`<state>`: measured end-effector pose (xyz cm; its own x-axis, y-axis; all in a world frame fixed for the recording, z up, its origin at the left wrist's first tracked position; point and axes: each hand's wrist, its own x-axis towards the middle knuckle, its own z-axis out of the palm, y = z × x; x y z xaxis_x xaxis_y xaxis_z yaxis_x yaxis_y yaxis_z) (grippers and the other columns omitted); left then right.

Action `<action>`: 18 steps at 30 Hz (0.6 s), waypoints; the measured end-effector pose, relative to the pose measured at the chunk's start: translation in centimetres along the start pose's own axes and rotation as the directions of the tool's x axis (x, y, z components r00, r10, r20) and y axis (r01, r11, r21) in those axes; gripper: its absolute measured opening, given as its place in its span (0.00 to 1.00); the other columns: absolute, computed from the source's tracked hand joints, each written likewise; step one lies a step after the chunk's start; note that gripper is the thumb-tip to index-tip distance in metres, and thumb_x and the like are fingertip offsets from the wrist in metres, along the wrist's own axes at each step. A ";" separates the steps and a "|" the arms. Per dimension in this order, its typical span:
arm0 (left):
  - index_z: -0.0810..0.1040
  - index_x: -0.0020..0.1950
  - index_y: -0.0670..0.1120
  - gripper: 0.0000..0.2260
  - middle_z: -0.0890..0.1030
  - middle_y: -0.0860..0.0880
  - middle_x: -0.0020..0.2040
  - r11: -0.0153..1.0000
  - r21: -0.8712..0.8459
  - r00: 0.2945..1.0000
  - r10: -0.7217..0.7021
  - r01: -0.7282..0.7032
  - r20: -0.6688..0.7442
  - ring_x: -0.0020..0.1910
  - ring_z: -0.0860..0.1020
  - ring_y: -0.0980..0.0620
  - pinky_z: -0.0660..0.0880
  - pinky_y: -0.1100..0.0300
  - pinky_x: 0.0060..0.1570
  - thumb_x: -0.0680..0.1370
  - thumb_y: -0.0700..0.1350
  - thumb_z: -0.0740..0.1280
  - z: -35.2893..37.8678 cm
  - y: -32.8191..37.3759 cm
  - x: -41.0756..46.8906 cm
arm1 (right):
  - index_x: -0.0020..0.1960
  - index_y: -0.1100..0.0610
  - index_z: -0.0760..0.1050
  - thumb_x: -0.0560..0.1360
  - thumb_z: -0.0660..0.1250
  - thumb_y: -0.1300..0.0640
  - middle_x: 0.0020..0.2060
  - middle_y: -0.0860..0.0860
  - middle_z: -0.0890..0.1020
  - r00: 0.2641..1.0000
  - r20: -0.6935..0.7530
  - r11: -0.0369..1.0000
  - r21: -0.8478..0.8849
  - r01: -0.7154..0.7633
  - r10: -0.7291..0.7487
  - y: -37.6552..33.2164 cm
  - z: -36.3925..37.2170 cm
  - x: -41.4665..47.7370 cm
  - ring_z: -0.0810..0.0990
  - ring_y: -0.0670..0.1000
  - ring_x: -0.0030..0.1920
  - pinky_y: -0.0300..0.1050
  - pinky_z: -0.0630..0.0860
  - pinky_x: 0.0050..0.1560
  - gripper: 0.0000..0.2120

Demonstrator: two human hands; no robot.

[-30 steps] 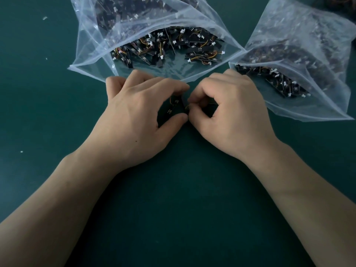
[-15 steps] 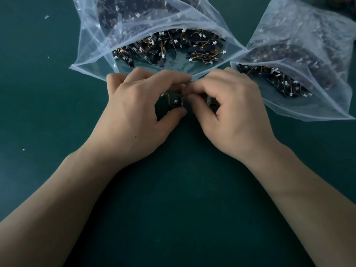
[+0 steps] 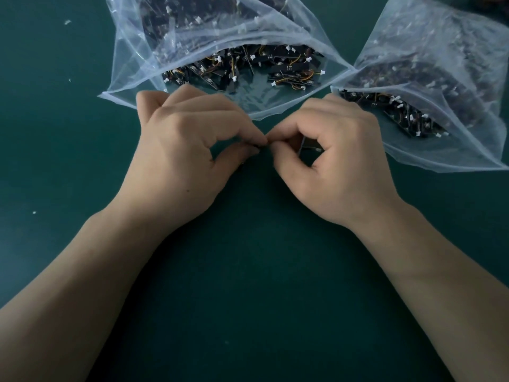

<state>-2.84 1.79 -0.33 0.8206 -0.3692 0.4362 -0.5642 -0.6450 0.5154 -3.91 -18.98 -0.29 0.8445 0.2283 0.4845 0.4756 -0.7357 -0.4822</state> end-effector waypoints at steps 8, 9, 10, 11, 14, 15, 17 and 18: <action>0.84 0.53 0.55 0.15 0.84 0.58 0.52 0.999 0.011 0.987 -0.038 0.037 0.154 0.57 0.77 0.50 0.58 0.52 0.57 0.72 0.41 0.64 0.0 -0.3 0.0 | 0.43 0.51 0.85 0.72 0.70 0.56 0.34 0.45 0.79 0.989 0.136 0.992 -0.120 -0.035 0.052 -0.1 -0.1 0.1 0.75 0.50 0.41 0.52 0.74 0.51 0.05; 0.84 0.54 0.55 0.16 0.83 0.58 0.51 0.999 0.020 0.987 -0.046 0.043 0.151 0.57 0.77 0.51 0.58 0.53 0.57 0.72 0.42 0.65 0.0 -0.3 0.0 | 0.43 0.51 0.85 0.72 0.70 0.56 0.35 0.45 0.78 0.989 0.141 0.991 -0.130 -0.033 0.051 -0.1 -0.1 0.1 0.75 0.50 0.41 0.52 0.73 0.51 0.05; 0.84 0.56 0.55 0.15 0.82 0.60 0.51 0.998 0.033 0.988 -0.051 0.046 0.148 0.57 0.77 0.52 0.57 0.54 0.56 0.72 0.43 0.65 0.0 -0.2 0.1 | 0.44 0.51 0.85 0.73 0.70 0.55 0.35 0.44 0.78 0.989 0.142 0.990 -0.135 -0.031 0.050 -0.1 -0.1 0.1 0.75 0.50 0.41 0.52 0.73 0.51 0.05; 0.83 0.56 0.56 0.15 0.82 0.61 0.51 0.998 0.044 0.988 -0.055 0.049 0.145 0.57 0.77 0.52 0.57 0.54 0.56 0.72 0.44 0.66 0.0 -0.2 0.1 | 0.44 0.51 0.85 0.73 0.70 0.55 0.35 0.44 0.78 0.989 0.143 0.990 -0.135 -0.029 0.049 -0.1 -0.1 0.0 0.75 0.50 0.41 0.52 0.73 0.51 0.05; 0.83 0.57 0.56 0.13 0.81 0.61 0.51 0.996 0.054 0.988 -0.076 0.069 0.137 0.57 0.77 0.53 0.59 0.53 0.56 0.73 0.49 0.67 0.2 0.0 0.2 | 0.44 0.51 0.85 0.74 0.70 0.54 0.35 0.45 0.78 0.989 0.143 0.992 -0.126 -0.020 0.038 -0.1 -0.1 0.0 0.75 0.50 0.41 0.52 0.73 0.50 0.05; 0.83 0.57 0.56 0.13 0.81 0.60 0.51 0.996 0.055 0.987 -0.084 0.077 0.134 0.57 0.77 0.53 0.60 0.52 0.56 0.74 0.51 0.68 0.2 0.0 0.2 | 0.45 0.51 0.85 0.74 0.70 0.54 0.35 0.45 0.78 0.989 0.142 0.992 -0.128 -0.017 0.035 -0.1 -0.1 0.0 0.75 0.51 0.42 0.53 0.74 0.50 0.05; 0.83 0.57 0.56 0.13 0.81 0.59 0.51 0.994 0.062 0.987 -0.093 0.086 0.129 0.57 0.77 0.52 0.60 0.53 0.56 0.74 0.52 0.68 0.2 0.0 0.2 | 0.45 0.51 0.85 0.75 0.70 0.54 0.36 0.46 0.78 0.991 0.132 0.990 -0.138 -0.012 0.030 0.0 0.0 0.0 0.75 0.51 0.42 0.54 0.74 0.50 0.05; 0.83 0.57 0.56 0.13 0.81 0.58 0.51 0.994 0.068 0.987 -0.095 0.087 0.126 0.57 0.76 0.52 0.59 0.54 0.56 0.74 0.52 0.68 0.2 0.0 0.1 | 0.46 0.52 0.86 0.75 0.70 0.55 0.36 0.46 0.79 0.992 0.125 0.990 -0.143 -0.010 0.028 0.0 0.1 0.0 0.75 0.51 0.42 0.55 0.74 0.50 0.05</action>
<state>-2.72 1.55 -0.42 0.8755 -0.3875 0.2888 -0.4831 -0.7190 0.4997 -3.88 -18.93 -0.31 0.8817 0.2851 0.3758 0.4267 -0.8217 -0.3778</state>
